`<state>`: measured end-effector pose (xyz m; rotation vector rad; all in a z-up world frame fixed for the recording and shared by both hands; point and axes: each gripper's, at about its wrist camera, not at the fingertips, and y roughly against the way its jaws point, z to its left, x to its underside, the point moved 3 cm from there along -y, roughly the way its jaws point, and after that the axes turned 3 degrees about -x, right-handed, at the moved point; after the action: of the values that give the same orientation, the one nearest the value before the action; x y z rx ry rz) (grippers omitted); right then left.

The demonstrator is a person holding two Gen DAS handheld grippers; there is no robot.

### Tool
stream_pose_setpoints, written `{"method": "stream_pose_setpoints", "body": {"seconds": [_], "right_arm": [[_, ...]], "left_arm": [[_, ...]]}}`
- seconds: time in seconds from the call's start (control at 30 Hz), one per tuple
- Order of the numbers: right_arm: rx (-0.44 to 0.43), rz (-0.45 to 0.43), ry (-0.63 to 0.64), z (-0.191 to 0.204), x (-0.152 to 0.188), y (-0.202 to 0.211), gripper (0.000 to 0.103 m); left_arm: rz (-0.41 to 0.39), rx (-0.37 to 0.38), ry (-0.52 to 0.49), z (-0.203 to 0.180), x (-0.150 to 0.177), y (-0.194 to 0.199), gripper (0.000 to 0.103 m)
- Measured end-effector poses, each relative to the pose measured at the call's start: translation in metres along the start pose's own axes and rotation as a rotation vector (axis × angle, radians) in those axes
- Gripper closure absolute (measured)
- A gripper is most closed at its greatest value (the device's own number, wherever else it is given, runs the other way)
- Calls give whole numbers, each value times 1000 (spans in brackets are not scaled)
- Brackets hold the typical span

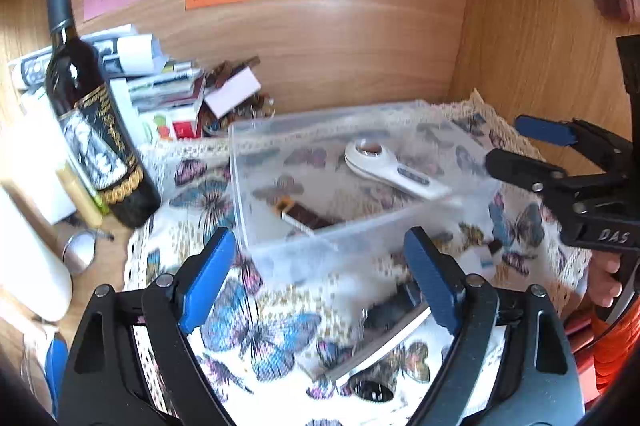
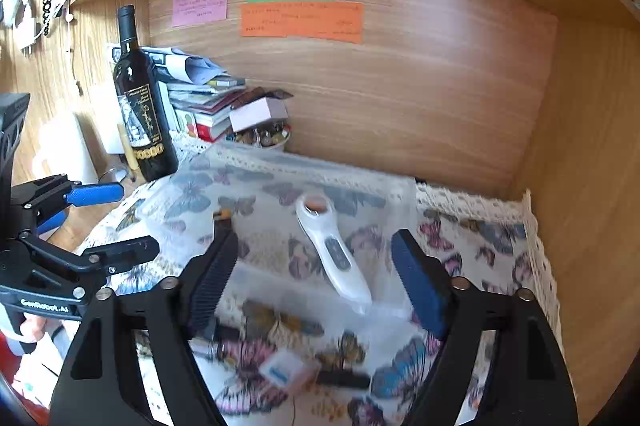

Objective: Organize rigid objects
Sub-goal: 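Grasp the round black grinder with the left tool while the right tool grasps the white plug adapter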

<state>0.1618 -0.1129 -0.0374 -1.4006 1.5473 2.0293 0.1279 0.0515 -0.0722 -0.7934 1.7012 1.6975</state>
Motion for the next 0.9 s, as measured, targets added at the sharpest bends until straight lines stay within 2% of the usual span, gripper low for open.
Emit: {"method": "stream_pose_setpoints", "body": {"seconds": [0.27,0.53,0.6,0.7,0.83,0.9], "right_arm": [[10,50,-60,-3,37,5,23],[-37,113,-98,6,67,-5,26],[-51,133,-107,7,73,-9,36],[-70,157,-120,9,77,-15,45],[-79,188,-117,11,80,-24,53],[-71,204,-116,12,80,-31,56]], "left_arm": [[56,-5,24,-11,43,3,13],[131,-1,95,-17,83,-3,15],[144,-1,109,-18,89,-4,21],[172,18,119,-19,97,-6,34],[168,24,100,-25,101,-8,39],[165,39,92,-29,101,-9,46]]}}
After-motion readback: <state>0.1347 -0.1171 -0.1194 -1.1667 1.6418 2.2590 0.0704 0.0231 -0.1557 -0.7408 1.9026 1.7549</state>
